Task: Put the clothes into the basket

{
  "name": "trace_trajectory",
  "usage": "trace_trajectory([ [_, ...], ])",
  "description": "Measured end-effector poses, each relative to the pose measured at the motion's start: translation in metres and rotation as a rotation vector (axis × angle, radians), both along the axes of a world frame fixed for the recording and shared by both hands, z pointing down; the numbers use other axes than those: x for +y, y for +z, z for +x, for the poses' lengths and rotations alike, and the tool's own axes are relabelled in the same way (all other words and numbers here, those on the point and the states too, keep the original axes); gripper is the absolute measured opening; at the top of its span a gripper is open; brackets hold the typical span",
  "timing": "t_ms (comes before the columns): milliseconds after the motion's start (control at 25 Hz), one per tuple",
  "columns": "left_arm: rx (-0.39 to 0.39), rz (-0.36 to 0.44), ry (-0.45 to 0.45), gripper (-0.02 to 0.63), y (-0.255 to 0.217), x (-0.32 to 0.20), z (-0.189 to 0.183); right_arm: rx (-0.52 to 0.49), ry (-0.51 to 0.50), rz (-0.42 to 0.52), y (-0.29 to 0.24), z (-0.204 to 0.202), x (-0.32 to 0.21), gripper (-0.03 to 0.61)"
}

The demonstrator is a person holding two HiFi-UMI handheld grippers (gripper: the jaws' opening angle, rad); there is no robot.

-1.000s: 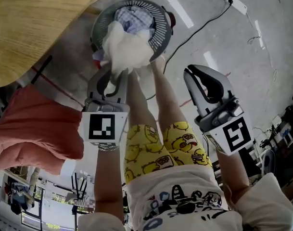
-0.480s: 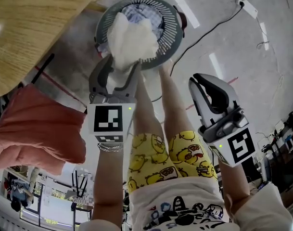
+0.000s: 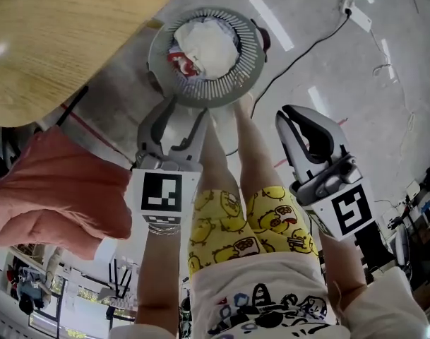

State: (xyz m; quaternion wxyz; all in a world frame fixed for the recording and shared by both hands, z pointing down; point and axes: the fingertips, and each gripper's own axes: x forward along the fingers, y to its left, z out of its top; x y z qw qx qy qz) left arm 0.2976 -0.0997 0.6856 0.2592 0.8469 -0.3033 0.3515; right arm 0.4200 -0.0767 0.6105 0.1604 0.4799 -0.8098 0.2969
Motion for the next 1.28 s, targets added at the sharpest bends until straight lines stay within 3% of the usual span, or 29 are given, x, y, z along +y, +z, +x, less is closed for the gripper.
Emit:
trace_trajectory([
  [320, 0.046, 0.172, 0.008, 0.096, -0.079, -0.020, -0.001, 0.005, 0.030, 0.115, -0.060, -0.001, -0.030, 0.031],
  [480, 0.086, 0.182, -0.011, 0.024, -0.124, -0.022, -0.011, 0.008, 0.018, 0.149, -0.096, -0.004, -0.034, 0.031],
  [840, 0.132, 0.304, 0.014, 0.015, -0.217, -0.037, -0.015, 0.039, 0.010, 0.257, -0.178, -0.005, -0.049, 0.031],
  [1280, 0.180, 0.417, -0.022, 0.015, -0.296, -0.060, -0.020, 0.058, -0.060, 0.370, -0.248, -0.023, -0.069, 0.031],
])
